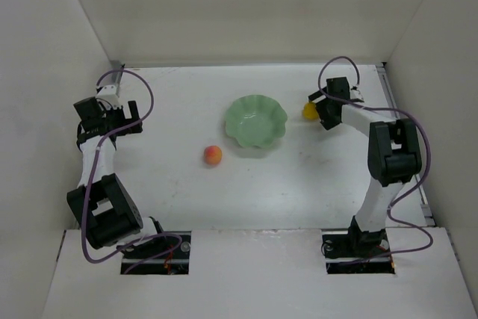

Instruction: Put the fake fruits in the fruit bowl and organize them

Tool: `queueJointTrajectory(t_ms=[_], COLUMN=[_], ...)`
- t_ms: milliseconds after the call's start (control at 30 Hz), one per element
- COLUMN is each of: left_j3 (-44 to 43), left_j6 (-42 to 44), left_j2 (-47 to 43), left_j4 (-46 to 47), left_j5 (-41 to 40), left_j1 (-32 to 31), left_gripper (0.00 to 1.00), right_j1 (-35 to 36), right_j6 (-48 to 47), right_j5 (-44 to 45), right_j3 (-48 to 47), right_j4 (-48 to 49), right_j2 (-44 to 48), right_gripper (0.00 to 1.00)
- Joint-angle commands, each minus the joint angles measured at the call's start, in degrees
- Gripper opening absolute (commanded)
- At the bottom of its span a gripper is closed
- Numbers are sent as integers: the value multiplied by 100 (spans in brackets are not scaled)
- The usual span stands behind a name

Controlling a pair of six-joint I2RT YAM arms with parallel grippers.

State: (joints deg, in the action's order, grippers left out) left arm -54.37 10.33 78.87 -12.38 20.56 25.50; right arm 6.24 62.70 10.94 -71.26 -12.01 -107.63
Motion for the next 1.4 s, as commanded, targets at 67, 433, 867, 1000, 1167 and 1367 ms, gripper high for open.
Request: queueJointTrajectory(t_ms=[67, 433, 867, 1000, 1167, 1367], left_j3=[41, 67, 49, 67, 67, 75], left_j6=[145, 198, 207, 207, 215, 215], left_j2=[-127, -153, -126, -135, -153, -197], left_j4=[140, 131, 122, 122, 122, 113], left_j5=[45, 36, 36, 36, 36, 36], left_j1=[39, 92, 21, 21, 21, 21], left_gripper=[100, 100, 100, 100, 100, 100], right_j1=[31, 31, 1346, 2138, 2772, 2983], right_j6=[981, 1122, -1853, -2674, -2877, -3061], right_j5=[-285, -417, 548, 384, 13, 171], right_j3=[-378, -354, -668, -783, -1143, -1337], right_j4=[147, 330, 1174, 1307, 728, 401], right_j2=[-389, -575, 769, 718, 86, -73], right_gripper=[100, 61, 16, 18, 24, 58])
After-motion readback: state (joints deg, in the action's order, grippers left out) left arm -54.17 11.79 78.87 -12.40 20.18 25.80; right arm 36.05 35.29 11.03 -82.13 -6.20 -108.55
